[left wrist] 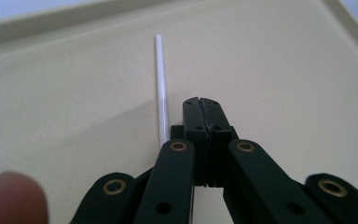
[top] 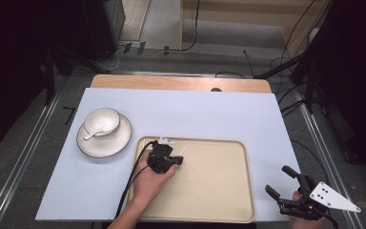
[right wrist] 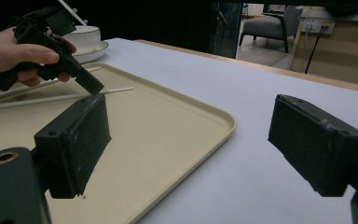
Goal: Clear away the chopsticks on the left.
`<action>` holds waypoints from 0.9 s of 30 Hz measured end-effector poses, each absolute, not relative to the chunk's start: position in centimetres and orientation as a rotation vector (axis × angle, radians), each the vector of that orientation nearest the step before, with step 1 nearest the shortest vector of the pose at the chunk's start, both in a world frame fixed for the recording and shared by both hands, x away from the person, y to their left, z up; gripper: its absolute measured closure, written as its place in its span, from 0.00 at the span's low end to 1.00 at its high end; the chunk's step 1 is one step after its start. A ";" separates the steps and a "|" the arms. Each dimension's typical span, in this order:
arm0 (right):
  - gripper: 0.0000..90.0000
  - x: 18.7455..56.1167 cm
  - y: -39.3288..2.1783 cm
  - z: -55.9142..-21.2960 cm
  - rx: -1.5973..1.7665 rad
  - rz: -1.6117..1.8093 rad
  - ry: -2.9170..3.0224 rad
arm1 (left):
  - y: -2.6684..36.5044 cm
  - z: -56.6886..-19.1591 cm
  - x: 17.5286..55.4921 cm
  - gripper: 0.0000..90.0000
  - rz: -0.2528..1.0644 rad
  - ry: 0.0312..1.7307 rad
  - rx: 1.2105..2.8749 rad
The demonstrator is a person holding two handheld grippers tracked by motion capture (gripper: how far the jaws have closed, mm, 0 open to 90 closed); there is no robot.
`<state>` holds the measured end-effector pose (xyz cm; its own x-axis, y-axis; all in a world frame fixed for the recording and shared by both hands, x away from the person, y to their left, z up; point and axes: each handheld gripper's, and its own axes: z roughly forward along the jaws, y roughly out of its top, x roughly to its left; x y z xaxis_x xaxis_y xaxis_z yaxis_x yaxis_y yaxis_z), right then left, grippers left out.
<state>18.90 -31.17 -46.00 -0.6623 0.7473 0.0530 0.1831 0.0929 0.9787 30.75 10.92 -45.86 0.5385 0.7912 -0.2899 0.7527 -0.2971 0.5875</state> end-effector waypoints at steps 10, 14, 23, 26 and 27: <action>0.14 18.9 -31.0 -46.0 0.902 1.603 1.921 | 11.4 -46.0 32.8 1.00 0.118 1.311 2.061; 0.14 19.0 -31.1 -46.1 0.906 1.605 1.921 | 12.6 -45.8 33.3 1.00 0.135 1.359 2.047; 0.14 19.0 -31.0 -46.1 0.905 1.602 1.922 | 15.2 -45.7 33.8 1.00 0.176 1.424 2.007; 0.14 19.0 -31.0 -46.1 0.908 1.599 1.924 | 16.0 -45.6 34.0 1.00 0.193 1.447 1.994; 0.14 19.0 -31.0 -46.1 0.908 1.600 1.924 | 16.3 -45.6 34.1 1.00 0.197 1.457 1.984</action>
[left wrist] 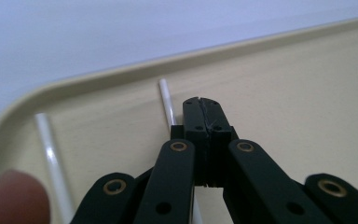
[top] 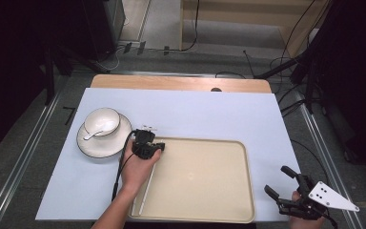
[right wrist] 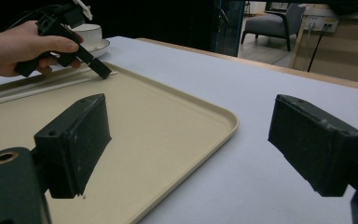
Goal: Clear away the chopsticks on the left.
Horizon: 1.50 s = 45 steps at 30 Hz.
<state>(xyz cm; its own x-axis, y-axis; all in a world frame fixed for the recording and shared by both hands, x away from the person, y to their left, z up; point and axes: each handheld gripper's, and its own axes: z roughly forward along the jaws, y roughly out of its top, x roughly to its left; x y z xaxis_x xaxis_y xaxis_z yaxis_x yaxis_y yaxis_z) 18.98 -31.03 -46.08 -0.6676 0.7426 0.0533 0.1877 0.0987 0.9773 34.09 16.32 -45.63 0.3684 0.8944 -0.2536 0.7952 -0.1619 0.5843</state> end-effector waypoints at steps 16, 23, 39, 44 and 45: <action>0.14 19.0 -31.0 -46.1 0.909 1.595 1.927 | 18.1 -45.6 34.6 1.00 0.213 1.493 1.948; 0.14 19.0 -31.1 -46.2 0.913 1.595 1.926 | 18.7 -45.7 34.6 1.00 0.220 1.501 1.928; 0.14 19.0 -31.2 -46.2 0.921 1.586 1.917 | 19.4 -44.1 33.2 0.71 0.191 1.327 1.916; 0.14 18.8 -31.4 -46.0 0.932 1.633 1.893 | 20.2 -43.6 32.1 0.48 0.218 1.240 1.899; 0.14 18.7 -31.4 -46.0 0.932 1.627 1.897 | 20.4 -43.4 31.9 0.43 0.213 1.234 1.897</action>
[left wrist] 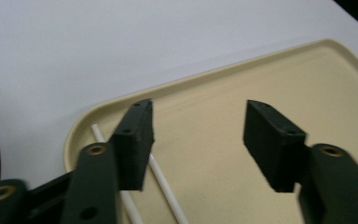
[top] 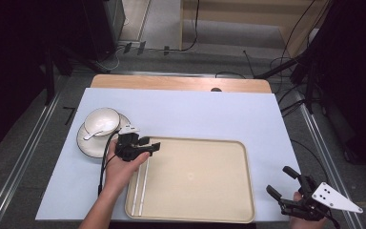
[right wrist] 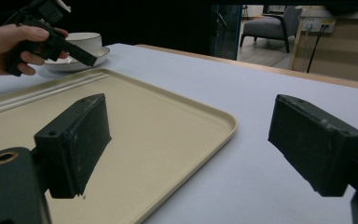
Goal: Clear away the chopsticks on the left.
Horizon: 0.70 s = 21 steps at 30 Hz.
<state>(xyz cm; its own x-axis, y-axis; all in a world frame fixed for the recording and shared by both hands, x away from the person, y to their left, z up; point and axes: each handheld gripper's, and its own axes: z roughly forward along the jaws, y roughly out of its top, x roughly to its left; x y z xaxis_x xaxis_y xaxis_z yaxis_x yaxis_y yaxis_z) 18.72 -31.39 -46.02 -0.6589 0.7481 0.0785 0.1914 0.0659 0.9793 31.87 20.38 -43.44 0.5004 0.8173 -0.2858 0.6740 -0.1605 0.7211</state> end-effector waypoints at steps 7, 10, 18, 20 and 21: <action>0.14 18.7 -31.3 -46.1 0.940 1.597 1.905 | 21.9 -42.5 31.4 0.01 0.179 1.241 1.907; 0.14 18.7 -31.3 -46.1 0.939 1.585 1.908 | 22.5 -42.1 31.1 0.00 0.208 1.220 1.909; 0.14 18.8 -31.2 -46.2 0.935 1.573 1.917 | 23.6 -40.8 30.4 0.00 0.291 1.231 1.905; 0.14 18.8 -31.2 -46.1 0.932 1.570 1.918 | 23.9 -40.5 30.3 0.00 0.304 1.236 1.901; 0.14 18.7 -31.2 -46.1 0.931 1.568 1.917 | 24.0 -40.3 30.3 0.00 0.314 1.241 1.900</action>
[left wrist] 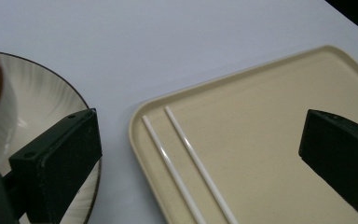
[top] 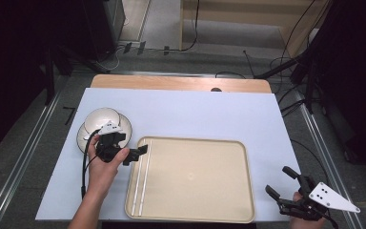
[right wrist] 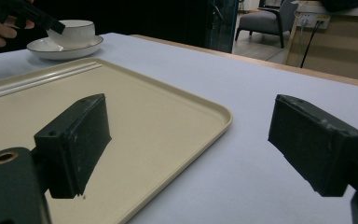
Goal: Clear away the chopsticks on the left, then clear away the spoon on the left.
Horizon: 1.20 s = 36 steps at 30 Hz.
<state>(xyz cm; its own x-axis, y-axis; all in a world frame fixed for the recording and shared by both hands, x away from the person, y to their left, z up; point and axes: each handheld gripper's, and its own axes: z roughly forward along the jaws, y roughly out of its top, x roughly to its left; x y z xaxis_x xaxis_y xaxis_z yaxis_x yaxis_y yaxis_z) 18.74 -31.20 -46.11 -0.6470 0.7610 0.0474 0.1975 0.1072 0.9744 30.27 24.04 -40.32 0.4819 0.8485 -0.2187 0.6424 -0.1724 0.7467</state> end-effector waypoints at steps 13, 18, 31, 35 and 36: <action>0.14 18.9 -31.1 -45.9 0.928 1.551 1.913 | 27.4 -38.7 29.6 0.00 0.428 1.317 1.864; 0.14 18.6 -31.1 -46.1 0.933 1.534 1.932 | 28.8 -38.0 29.6 0.00 0.471 1.349 1.834; 0.14 18.4 -31.3 -46.0 0.921 1.539 1.921 | 31.4 -37.7 29.6 0.06 0.510 1.435 1.774; 0.14 18.4 -31.3 -46.0 0.921 1.536 1.926 | 31.9 -37.8 29.7 0.07 0.527 1.470 1.756; 0.14 18.4 -31.2 -46.0 0.920 1.537 1.926 | 32.1 -37.8 29.7 0.07 0.525 1.479 1.748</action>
<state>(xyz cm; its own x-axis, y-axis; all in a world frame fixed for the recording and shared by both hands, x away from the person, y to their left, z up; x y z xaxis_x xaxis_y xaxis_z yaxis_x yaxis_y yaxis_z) 18.43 -31.25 -46.01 -0.6429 0.7656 0.0247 0.1937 0.1313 0.9722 29.65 32.07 -37.78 0.2407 0.9564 -0.1651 0.6382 -0.0279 0.7694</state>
